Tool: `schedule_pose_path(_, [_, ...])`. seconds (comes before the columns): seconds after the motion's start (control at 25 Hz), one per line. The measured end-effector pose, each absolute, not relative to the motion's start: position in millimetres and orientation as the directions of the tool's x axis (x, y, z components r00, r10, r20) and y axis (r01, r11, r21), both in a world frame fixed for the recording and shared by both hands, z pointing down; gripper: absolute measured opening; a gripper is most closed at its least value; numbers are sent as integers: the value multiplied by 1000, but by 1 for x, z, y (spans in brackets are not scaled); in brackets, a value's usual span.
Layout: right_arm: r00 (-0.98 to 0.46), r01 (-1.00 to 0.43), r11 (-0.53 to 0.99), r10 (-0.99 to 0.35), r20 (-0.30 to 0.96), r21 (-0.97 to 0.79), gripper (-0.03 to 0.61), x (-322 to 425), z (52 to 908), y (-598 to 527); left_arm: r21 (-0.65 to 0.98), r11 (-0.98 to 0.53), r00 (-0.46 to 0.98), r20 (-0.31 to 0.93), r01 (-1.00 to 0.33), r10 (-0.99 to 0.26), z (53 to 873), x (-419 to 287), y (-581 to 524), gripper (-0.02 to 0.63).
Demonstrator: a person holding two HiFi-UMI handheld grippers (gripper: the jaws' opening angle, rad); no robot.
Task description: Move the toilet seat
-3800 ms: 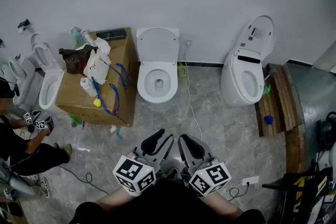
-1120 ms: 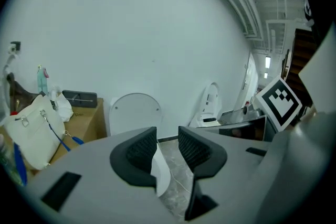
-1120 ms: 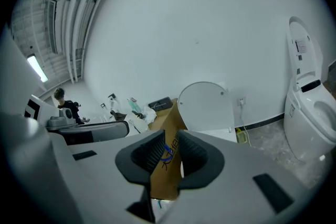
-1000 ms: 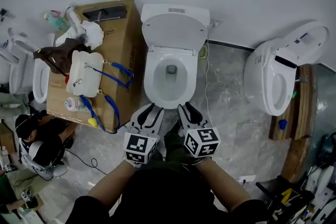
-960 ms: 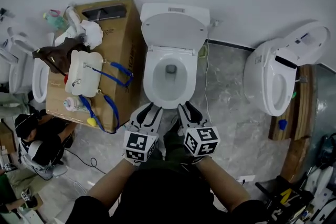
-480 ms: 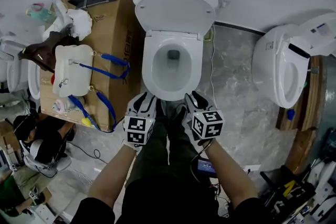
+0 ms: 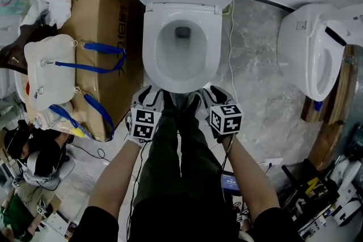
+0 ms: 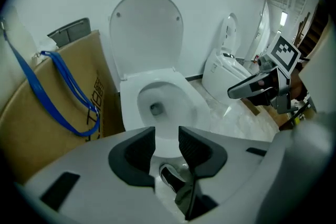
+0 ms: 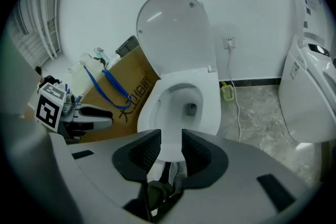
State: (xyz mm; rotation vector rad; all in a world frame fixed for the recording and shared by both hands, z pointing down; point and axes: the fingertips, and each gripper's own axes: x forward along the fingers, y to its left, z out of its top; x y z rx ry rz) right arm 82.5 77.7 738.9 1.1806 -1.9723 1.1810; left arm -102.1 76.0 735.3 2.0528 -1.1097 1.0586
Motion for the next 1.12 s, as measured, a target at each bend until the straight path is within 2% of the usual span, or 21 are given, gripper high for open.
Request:
schedule_pose_path(0.28, [-418,-906,211,-308,854,-367,133,93,807,111,144,-520,325,904,-842,-277,815,-110,109,172])
schedule_pose_path(0.64, [-414,-906,213,-270,869,-365,140,80,849,121,148,-524,316,916,-839,-248,858,-116,107,176])
schedule_pose_path(0.88, [-364,-897,347,-227,903,-274,147,75,880,118,99,-622,293,931,-776,-217,886,-118,109,176])
schedule_pose_path(1.12, [-365,-882,377,-167,916,-283,148,67,901,128,142,-635,295,945,-760,-141,914,-120,122,176])
